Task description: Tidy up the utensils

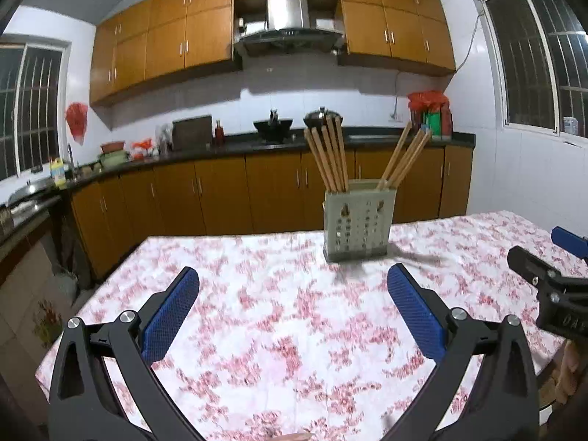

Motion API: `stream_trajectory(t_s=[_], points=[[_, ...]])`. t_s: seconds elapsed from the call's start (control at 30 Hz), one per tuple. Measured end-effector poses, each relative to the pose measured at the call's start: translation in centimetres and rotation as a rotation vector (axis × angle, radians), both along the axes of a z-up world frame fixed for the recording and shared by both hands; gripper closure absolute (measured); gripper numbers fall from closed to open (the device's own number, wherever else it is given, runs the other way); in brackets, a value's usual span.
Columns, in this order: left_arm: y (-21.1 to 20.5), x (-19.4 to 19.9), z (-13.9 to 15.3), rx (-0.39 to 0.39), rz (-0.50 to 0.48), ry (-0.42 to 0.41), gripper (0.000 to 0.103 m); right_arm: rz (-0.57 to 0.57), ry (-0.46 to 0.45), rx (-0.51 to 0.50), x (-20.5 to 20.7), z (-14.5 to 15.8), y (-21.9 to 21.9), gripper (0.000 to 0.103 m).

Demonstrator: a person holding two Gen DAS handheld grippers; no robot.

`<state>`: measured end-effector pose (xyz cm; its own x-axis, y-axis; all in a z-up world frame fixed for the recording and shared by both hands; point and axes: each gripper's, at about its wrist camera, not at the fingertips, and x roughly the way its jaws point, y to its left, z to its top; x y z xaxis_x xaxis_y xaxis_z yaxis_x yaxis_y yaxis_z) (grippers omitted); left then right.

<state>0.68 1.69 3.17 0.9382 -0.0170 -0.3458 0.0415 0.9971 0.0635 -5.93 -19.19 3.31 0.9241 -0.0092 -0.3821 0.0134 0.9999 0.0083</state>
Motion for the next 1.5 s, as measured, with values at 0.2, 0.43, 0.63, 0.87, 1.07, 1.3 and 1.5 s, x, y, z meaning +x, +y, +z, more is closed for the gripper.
stream_trajectory(t_s=[0.2, 0.43, 0.63, 0.87, 1.07, 1.3, 1.5], points=[[0.3, -0.2, -1.8, -0.022, -0.001, 0.050, 0.002, -0.009, 0.037, 0.015, 0.1, -1.3, -0.3, 0.004], [0.4, -0.2, -2.5, -0.040, -0.008, 0.071, 0.002, -0.021, 0.042, 0.009, 0.2, -1.7, -0.4, 0.004], [0.5, -0.2, -2.6, -0.053, -0.001, 0.075, 0.002, -0.022, 0.047, 0.011, 0.3, -1.7, -0.4, 0.004], [0.4, -0.2, -2.7, -0.058, 0.001, 0.083, 0.002, -0.023, 0.049, 0.014, 0.3, -1.8, -0.4, 0.004], [0.3, -0.2, -2.7, -0.062, 0.000, 0.084, 0.002, -0.024, 0.050, 0.017, 0.3, -1.8, -0.4, 0.004], [0.3, -0.2, -2.7, -0.062, -0.001, 0.085, 0.002, -0.025, 0.050, 0.017, 0.3, -1.8, -0.4, 0.004], [0.3, -0.2, -2.6, -0.063, -0.001, 0.085, 0.002, -0.025, 0.050, 0.017, 0.3, -1.8, -0.4, 0.004]])
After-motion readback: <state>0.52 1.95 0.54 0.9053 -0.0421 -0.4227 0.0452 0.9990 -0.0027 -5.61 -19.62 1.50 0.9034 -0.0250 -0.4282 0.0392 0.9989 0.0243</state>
